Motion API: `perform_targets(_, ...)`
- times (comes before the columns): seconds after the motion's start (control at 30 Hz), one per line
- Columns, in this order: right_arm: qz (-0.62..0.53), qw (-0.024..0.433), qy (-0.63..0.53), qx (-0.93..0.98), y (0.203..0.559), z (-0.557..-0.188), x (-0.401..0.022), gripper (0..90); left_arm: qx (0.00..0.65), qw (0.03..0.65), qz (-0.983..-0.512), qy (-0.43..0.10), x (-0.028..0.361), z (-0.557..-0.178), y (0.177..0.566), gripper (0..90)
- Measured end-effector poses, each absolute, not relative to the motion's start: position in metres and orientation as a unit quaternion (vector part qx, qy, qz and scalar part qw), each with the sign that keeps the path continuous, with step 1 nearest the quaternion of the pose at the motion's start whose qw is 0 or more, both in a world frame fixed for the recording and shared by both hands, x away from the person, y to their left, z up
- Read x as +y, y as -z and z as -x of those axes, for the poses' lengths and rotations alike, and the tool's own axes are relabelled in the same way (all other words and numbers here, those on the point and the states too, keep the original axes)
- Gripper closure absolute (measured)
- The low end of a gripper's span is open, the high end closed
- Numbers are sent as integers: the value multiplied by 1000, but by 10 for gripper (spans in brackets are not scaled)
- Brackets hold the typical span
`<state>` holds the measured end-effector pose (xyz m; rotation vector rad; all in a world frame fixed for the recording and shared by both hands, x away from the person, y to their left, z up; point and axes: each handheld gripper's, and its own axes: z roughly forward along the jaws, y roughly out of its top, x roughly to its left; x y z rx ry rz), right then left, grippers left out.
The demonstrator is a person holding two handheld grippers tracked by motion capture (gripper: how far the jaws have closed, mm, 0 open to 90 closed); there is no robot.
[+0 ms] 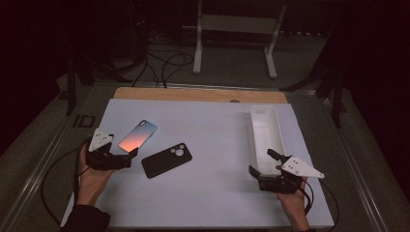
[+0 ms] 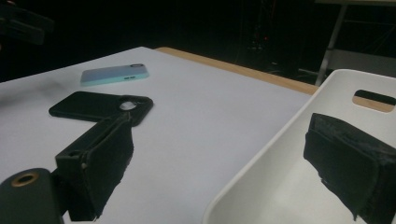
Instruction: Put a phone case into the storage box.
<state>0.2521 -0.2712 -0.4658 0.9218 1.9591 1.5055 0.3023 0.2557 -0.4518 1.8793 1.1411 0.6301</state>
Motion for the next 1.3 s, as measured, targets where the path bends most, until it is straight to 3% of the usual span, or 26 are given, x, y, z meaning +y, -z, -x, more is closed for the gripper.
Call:
perform_targets(0.4,-337,252,-555,718,464,-253,-272,85,463,382,-758,-254,258,-335,459,0)
perform_targets(1.3,-334,253,-555,719,462,-254,-273,85,502,316,-779,-203,265,-391,488,0)
